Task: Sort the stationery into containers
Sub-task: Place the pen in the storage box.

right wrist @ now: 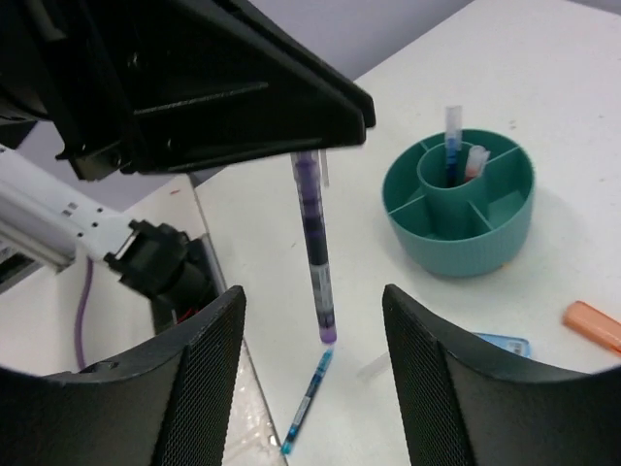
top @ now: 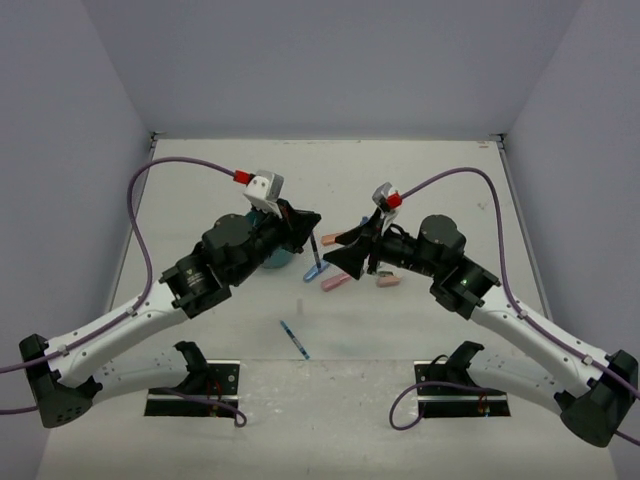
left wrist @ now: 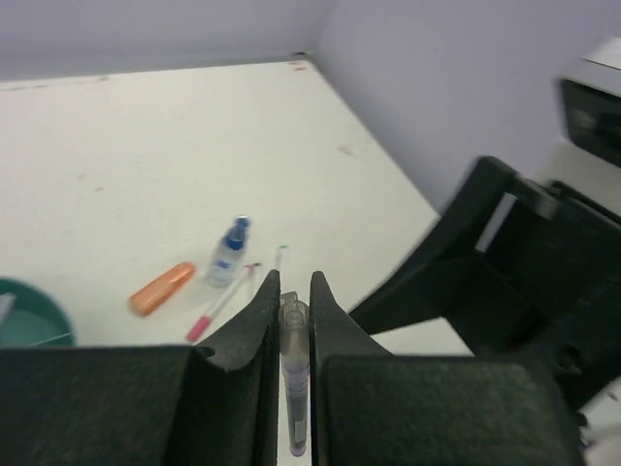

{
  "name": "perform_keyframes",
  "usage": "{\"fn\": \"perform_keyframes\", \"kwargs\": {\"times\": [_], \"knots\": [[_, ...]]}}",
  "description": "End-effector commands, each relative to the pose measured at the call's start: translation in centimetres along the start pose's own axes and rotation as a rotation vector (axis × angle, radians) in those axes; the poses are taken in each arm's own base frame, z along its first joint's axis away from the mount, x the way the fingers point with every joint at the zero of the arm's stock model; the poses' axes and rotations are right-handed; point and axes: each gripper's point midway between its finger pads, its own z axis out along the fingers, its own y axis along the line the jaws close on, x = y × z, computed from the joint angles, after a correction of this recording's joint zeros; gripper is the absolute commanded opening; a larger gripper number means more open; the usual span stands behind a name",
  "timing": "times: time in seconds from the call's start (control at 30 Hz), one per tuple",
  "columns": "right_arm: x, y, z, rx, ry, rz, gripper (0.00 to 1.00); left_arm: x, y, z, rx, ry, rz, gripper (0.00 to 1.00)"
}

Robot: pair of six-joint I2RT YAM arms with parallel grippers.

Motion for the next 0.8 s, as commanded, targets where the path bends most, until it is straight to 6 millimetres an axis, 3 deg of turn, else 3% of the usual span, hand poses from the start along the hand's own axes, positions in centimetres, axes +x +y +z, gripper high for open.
{"fn": "perform_keyframes", "kwargs": {"times": [0.0, 0.03, 0.07, 0.13, 0.2, 0.33, 0.53, 0.77], "knots": [[-2.0, -2.3, -1.1, 0.165, -0.077, -0.046, 0.62, -4.2, 6.1, -0.4, -0.354, -0.075, 0.055, 0.0], [-2.1, -2.9, -1.8, 0.21, -0.092, -0.046, 0.71, -5.3, 7.0, -0.4, -0.414, -0.105, 0.071, 0.0], [-2.7, -3.5, -2.6, 0.26, -0.127, -0.047, 0.91, -6.0, 7.9, -0.2, -0.462, -0.119, 0.094, 0.0], [-2.5, -4.4, -3.9, 0.327, -0.165, -0.043, 0.99, -7.5, 11.5, -0.8, -0.682, -0.187, 0.143, 0.0], [-2.8, -4.5, -4.5, 0.34, -0.191, -0.049, 0.99, -8.1, 14.1, -1.2, -0.83, -0.234, 0.193, 0.0], [-2.1, -4.2, -4.5, 0.322, -0.17, -0.04, 0.99, -10.1, 16.1, 0.0, -0.877, -0.388, 0.197, 0.0], [-1.4, -3.7, -4.4, 0.288, -0.158, -0.027, 0.99, -9.5, 19.2, 2.0, -0.881, -0.416, 0.202, 0.0], [-1.1, -3.2, -4.1, 0.257, -0.148, -0.015, 0.99, -4.4, 22.6, 3.2, -0.913, -0.348, 0.176, 0.0]]}}
